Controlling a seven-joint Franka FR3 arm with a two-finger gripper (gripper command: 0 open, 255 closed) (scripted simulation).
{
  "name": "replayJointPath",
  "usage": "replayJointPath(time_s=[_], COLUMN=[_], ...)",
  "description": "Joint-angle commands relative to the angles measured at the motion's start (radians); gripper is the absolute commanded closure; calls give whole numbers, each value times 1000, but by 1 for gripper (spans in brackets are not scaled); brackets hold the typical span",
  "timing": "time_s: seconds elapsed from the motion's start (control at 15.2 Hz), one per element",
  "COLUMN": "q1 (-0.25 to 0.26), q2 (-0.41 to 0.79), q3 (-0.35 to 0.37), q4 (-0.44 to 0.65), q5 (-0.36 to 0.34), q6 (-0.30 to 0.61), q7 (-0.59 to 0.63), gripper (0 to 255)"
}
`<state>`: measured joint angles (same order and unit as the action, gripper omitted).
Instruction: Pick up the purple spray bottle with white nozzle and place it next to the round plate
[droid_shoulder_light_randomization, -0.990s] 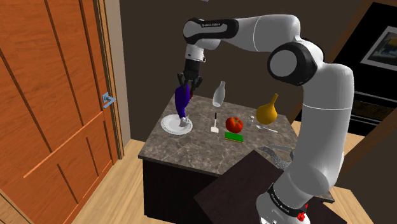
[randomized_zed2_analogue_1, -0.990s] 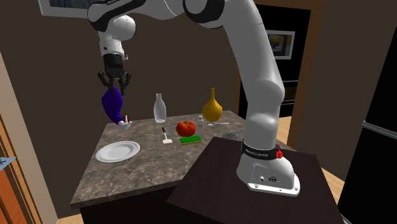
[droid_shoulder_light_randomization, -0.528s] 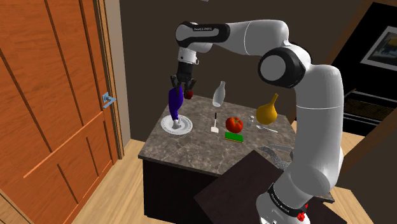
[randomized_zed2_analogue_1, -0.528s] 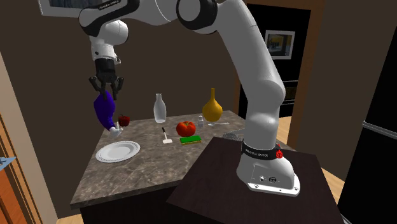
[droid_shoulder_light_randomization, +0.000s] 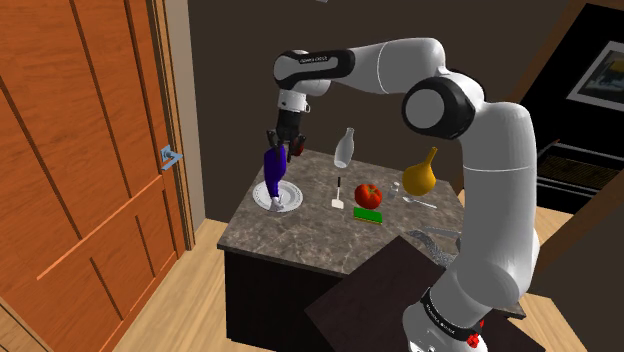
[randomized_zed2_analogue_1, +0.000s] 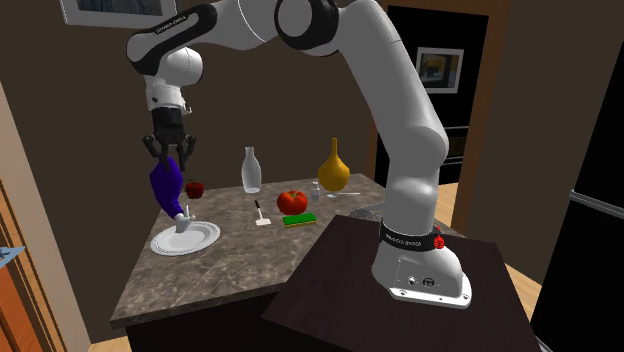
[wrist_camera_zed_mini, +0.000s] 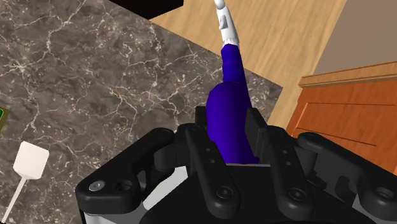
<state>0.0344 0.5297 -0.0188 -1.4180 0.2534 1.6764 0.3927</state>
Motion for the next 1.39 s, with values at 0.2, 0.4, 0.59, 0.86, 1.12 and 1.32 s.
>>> replayJointPath(time_s=[0.2,0.4,0.59,0.86,1.12,1.32], q1=[2,3,4,4,5,5], q2=[18,32,48,70,96,117], q3=[1,1,2,2,3,4], q4=[-39,-58,-74,-92,-106,-114], q5=[3,5,7,10,13,15], q6=[57,88,119,159,198,226], q7=[-12,-19,-27,-36,-45,-52], gripper=[255,255,255,255,255,255])
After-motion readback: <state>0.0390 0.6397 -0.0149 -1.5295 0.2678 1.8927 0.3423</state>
